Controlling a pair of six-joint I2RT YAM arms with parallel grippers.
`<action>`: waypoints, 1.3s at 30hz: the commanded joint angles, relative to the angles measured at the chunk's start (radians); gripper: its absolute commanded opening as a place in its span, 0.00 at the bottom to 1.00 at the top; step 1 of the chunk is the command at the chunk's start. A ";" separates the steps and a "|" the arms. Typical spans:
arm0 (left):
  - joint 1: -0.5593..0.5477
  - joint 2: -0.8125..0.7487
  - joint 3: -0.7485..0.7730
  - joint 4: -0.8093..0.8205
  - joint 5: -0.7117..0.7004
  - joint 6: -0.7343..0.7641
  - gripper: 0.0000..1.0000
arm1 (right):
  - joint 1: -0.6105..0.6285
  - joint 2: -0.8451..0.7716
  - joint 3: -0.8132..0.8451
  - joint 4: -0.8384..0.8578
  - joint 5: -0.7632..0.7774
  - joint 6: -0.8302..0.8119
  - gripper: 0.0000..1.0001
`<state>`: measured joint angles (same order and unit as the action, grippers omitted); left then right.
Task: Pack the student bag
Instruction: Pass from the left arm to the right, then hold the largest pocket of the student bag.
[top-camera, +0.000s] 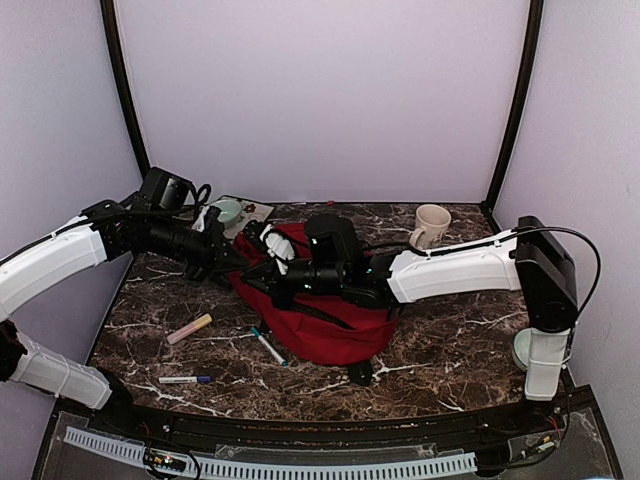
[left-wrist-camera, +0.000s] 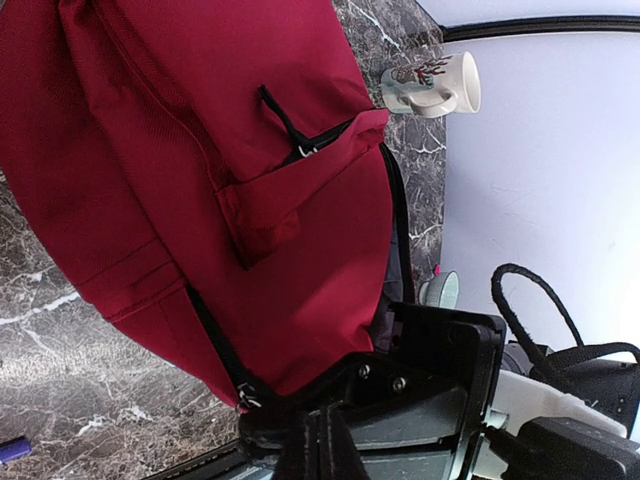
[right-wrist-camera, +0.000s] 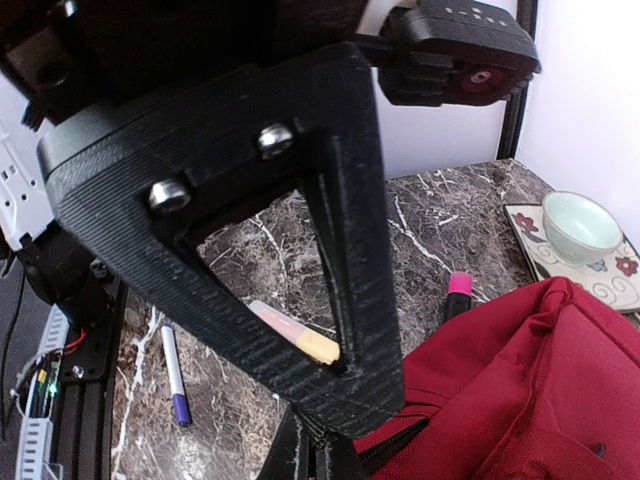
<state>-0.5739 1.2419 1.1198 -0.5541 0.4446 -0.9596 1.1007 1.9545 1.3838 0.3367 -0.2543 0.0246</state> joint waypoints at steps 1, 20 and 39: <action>0.006 -0.023 0.022 0.042 0.024 -0.006 0.00 | 0.009 -0.004 0.016 0.043 -0.015 0.009 0.00; 0.080 -0.070 -0.119 -0.043 -0.125 0.143 0.98 | 0.010 -0.125 -0.081 -0.037 0.005 -0.023 0.00; 0.060 0.082 -0.154 0.058 -0.047 0.019 0.79 | 0.010 -0.193 -0.184 0.075 0.033 -0.048 0.00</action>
<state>-0.4984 1.2980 0.9585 -0.5278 0.3630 -0.9264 1.1011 1.8057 1.2018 0.3080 -0.2268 -0.0177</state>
